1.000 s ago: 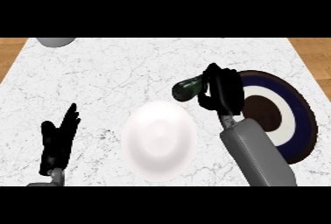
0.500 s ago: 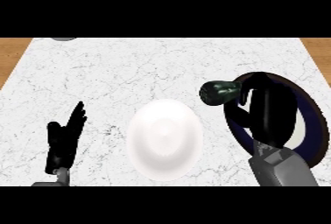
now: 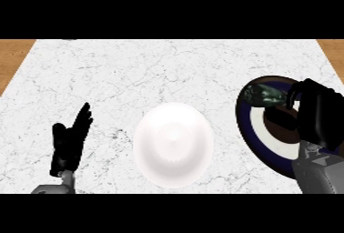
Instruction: Pick the eggplant from the plate and place it in the plate
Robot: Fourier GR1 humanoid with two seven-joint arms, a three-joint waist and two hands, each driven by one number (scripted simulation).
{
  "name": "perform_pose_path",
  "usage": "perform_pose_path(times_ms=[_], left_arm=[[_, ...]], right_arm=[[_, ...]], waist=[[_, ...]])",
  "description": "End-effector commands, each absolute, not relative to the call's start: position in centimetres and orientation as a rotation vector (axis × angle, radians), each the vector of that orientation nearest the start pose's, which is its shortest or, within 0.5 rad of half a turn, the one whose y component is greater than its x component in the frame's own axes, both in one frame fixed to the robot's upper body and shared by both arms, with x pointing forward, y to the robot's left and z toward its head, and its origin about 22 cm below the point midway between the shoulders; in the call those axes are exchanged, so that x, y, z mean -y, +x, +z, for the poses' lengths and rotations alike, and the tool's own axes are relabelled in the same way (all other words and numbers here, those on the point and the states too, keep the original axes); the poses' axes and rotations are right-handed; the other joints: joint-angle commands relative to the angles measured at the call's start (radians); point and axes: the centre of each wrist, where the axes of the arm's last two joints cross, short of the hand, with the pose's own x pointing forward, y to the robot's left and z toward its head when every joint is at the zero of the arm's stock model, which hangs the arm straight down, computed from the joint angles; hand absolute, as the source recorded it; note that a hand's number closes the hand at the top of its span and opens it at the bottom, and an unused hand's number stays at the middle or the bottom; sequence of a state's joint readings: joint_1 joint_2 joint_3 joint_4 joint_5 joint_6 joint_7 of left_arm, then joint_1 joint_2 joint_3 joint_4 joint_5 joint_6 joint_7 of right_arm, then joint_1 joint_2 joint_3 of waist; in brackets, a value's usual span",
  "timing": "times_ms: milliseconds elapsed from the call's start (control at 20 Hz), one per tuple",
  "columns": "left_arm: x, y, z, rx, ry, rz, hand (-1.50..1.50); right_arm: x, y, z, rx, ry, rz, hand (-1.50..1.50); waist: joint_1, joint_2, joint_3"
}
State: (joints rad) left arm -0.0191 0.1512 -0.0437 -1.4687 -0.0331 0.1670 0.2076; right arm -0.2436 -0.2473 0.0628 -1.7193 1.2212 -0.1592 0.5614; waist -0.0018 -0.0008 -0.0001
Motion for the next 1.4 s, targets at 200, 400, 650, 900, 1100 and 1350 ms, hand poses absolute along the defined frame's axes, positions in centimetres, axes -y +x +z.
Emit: perform_pose_path(times_ms=[200, 400, 650, 900, 1100, 1350], left_arm=[[-24.8, 24.7, -0.4, 1.294, 0.249, -0.033, 0.00], [-24.7, 24.2, -0.7, 1.279, 0.252, -0.042, 0.00], [-23.6, 24.6, -1.6, 1.293, 0.249, -0.030, 0.00], [-25.5, 25.8, -0.3, 1.281, 0.258, -0.026, 0.00], [-26.0, 24.2, -1.5, 1.262, 0.258, -0.011, 0.00], [-25.7, 24.1, -1.7, 1.283, 0.229, -0.026, 0.00]], right_arm=[[28.4, 31.0, 7.8, 1.185, -1.261, 0.626, 1.50], [31.8, 29.8, 5.2, 1.035, -1.152, 0.710, 1.50], [32.9, 31.0, 4.6, 1.051, -1.050, 0.766, -1.50], [32.8, 29.3, 6.2, 1.369, -0.974, 0.679, -1.50], [31.9, 29.0, 7.3, 1.651, -0.796, 0.382, -1.50], [36.3, 27.0, 7.3, 1.744, -0.661, 0.162, -1.50]], waist=[[0.009, 0.002, 0.001], [0.003, 0.001, 0.001], [0.005, 0.002, 0.000], [-0.008, 0.001, 0.001], [-0.017, -0.006, 0.003], [-0.011, -0.001, 0.001]])
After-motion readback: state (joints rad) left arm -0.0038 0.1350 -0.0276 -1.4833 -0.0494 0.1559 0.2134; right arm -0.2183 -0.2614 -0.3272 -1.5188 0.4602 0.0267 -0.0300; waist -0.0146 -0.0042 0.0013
